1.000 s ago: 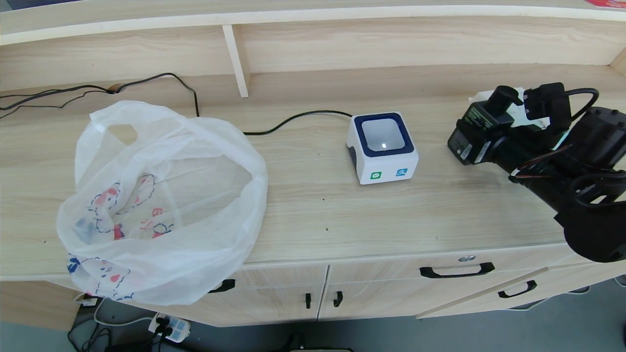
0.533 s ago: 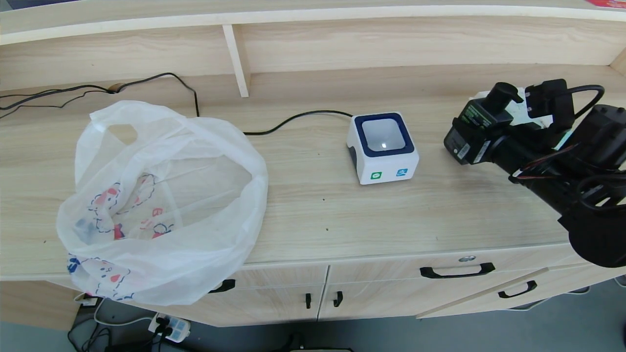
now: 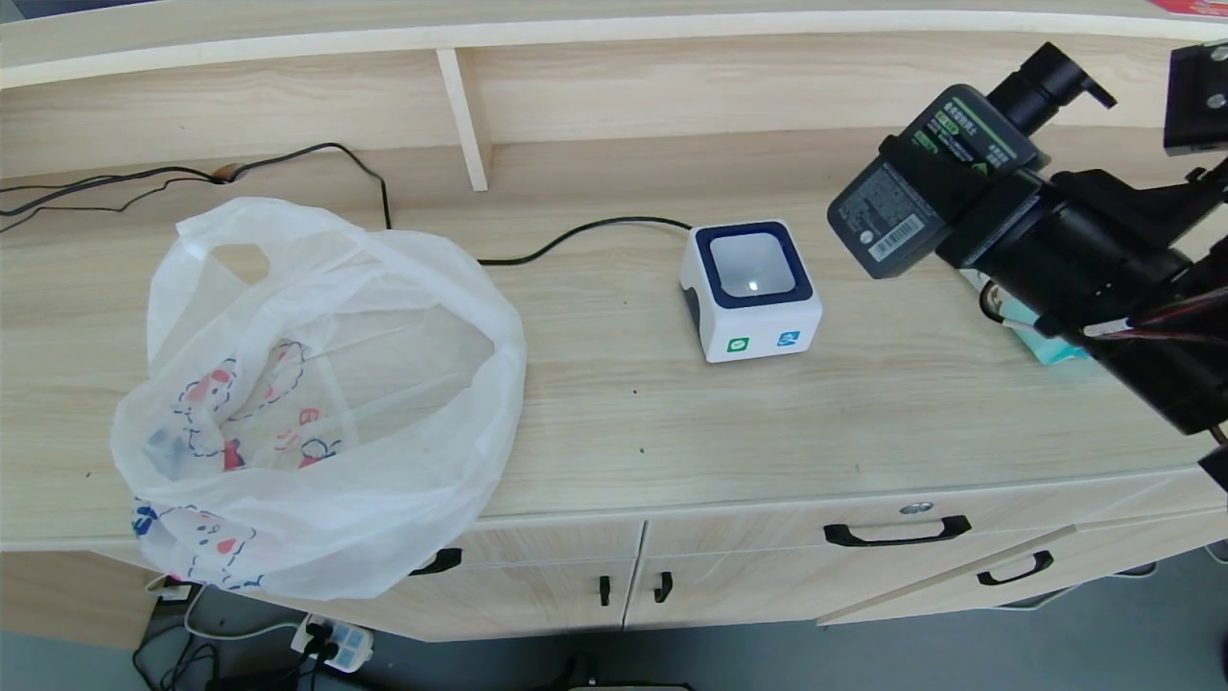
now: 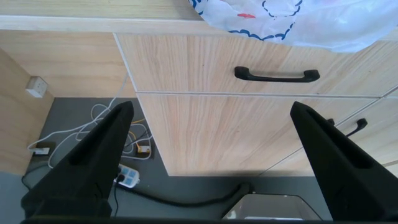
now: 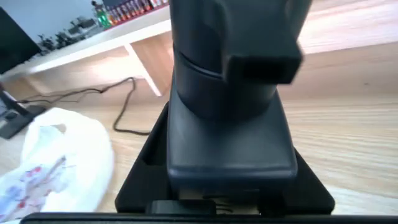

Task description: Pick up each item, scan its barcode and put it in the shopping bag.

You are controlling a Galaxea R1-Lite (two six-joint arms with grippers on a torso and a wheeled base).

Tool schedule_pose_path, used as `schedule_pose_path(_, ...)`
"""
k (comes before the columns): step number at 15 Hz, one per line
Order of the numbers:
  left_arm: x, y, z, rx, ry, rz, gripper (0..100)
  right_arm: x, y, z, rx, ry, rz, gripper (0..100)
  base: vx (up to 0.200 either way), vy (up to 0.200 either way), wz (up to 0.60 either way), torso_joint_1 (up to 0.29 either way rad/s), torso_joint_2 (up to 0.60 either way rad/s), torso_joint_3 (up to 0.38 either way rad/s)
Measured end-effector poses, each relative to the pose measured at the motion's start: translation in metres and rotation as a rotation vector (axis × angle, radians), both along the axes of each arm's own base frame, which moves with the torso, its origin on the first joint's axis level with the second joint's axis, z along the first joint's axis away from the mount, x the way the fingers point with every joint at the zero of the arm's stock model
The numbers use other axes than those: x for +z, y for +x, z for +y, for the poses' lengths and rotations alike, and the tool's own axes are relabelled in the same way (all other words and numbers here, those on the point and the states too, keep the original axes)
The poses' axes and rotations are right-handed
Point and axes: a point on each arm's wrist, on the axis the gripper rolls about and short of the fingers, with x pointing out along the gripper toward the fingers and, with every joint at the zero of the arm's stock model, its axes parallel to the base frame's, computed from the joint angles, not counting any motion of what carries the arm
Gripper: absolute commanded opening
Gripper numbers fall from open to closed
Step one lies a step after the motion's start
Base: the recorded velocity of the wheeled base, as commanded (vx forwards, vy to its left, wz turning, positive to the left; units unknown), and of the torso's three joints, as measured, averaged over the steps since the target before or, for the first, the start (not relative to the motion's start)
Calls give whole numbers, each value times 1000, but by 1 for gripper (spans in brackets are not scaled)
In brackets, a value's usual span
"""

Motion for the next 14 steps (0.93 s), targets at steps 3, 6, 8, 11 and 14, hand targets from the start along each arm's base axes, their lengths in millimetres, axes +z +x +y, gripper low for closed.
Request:
schedule_pose_path(3,0,0,0,0,0,0,100,11,-41,18,172,69,11,0,0,0,0,0,0,0)
schedule_pose_path(6,0,0,0,1,6,1,100,19,-72,34,310,67,42,0,0,0,0,0,0,0)
schedule_pose_path(8,0,0,0,1,8,1,100,25,-86,43,378,78,31,0,0,0,0,0,0,0)
schedule_pose_path(11,0,0,0,0,8,-2,100,33,-98,58,459,84,36,0,0,0,0,0,0,0)
schedule_pose_path(14,0,0,0,0,8,-2,100,35,-103,68,515,93,49,0,0,0,0,0,0,0)
